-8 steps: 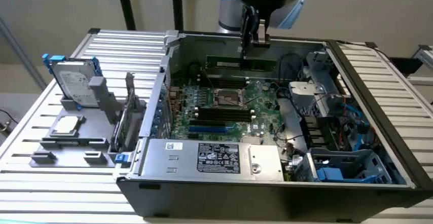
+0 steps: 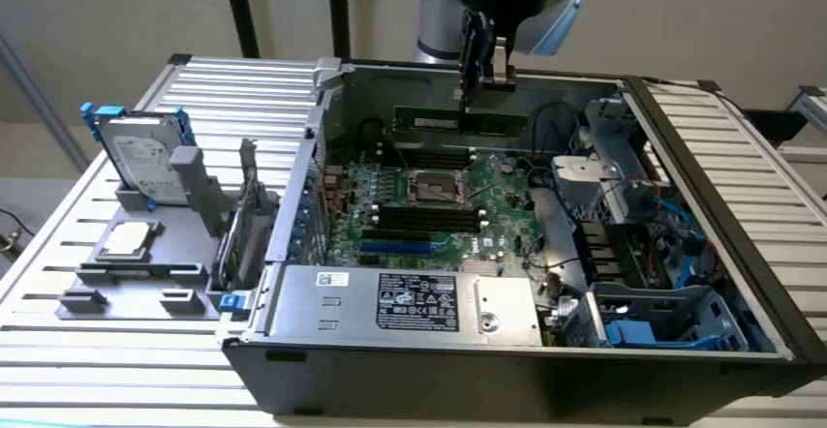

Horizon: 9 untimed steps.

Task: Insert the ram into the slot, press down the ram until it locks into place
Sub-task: 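Insert the ram into the slot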

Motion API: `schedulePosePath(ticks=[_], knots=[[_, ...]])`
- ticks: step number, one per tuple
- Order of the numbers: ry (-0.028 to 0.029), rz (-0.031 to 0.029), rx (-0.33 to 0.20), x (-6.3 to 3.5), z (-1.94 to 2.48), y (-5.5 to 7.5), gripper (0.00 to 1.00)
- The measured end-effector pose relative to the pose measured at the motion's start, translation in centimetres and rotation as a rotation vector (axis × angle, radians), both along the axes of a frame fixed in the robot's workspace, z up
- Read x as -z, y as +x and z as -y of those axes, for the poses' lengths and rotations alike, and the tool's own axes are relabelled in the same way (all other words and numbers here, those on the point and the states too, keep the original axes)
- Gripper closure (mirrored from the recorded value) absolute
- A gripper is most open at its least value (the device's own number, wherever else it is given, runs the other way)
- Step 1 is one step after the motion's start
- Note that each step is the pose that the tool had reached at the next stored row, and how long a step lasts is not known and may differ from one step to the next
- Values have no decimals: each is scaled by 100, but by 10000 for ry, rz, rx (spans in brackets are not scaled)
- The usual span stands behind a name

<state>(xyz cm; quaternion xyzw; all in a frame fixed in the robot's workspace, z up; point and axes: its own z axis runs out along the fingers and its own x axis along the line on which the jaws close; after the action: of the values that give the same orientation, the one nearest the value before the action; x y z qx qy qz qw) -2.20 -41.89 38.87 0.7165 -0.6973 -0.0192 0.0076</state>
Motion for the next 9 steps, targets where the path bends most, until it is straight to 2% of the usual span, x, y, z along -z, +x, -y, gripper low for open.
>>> schedulePosePath(ticks=[6,9], knots=[[0,0,0,0,0,0,86],[-1,38,0,41,0,-13,86]])
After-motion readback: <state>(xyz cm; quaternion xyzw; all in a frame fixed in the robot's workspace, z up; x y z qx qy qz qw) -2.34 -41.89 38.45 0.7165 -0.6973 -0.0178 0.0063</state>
